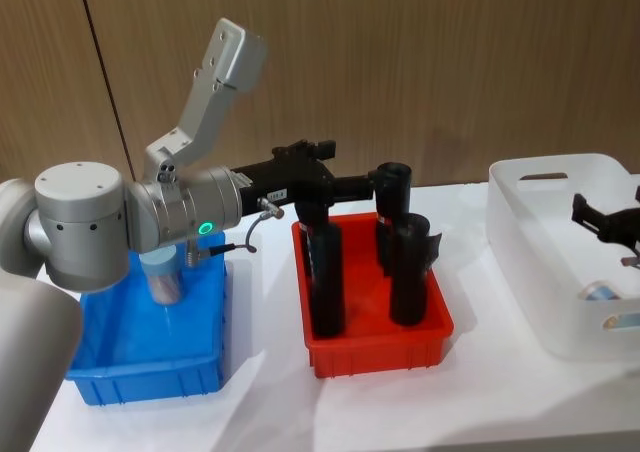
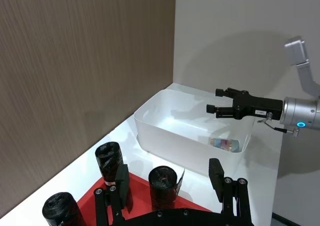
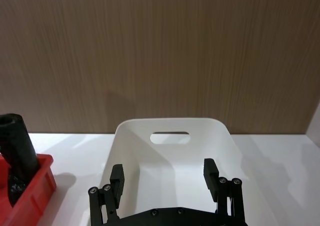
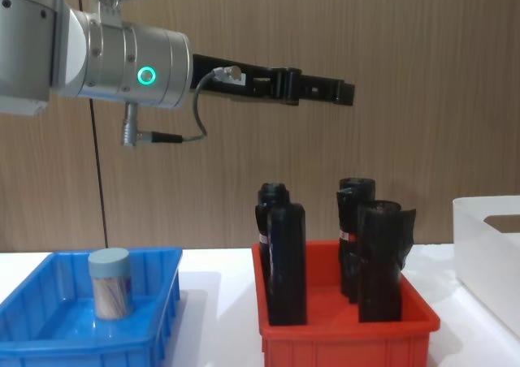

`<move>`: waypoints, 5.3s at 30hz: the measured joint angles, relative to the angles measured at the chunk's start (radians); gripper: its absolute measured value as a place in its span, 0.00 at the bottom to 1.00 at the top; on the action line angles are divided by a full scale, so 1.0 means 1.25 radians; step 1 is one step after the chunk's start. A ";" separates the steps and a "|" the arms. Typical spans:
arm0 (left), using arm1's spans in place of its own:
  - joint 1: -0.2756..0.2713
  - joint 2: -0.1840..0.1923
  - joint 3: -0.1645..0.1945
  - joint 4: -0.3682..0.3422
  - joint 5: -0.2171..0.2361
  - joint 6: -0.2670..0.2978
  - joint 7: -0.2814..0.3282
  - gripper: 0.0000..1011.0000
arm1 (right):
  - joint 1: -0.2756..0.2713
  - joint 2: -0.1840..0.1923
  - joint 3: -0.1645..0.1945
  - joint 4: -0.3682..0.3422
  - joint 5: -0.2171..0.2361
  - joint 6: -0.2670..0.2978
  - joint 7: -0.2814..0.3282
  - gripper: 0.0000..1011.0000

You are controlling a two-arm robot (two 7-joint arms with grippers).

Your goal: Pick the cotton swabs from the blue box and place them into the white box.

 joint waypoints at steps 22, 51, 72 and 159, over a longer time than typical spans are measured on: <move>0.000 0.000 0.000 0.000 0.000 0.000 0.000 0.99 | -0.050 0.002 0.003 -0.101 -0.015 -0.036 -0.032 0.99; 0.000 0.000 0.000 0.000 0.000 0.000 0.000 0.99 | -0.060 0.003 0.003 -0.122 -0.018 -0.043 -0.039 0.99; 0.016 0.005 0.003 -0.012 0.003 -0.013 0.023 0.99 | -0.076 0.003 -0.005 -0.141 -0.018 -0.044 -0.039 0.99; 0.388 0.132 0.084 -0.282 0.098 -0.349 0.564 0.99 | -0.304 0.001 -0.133 -0.399 -0.006 -0.060 -0.037 0.99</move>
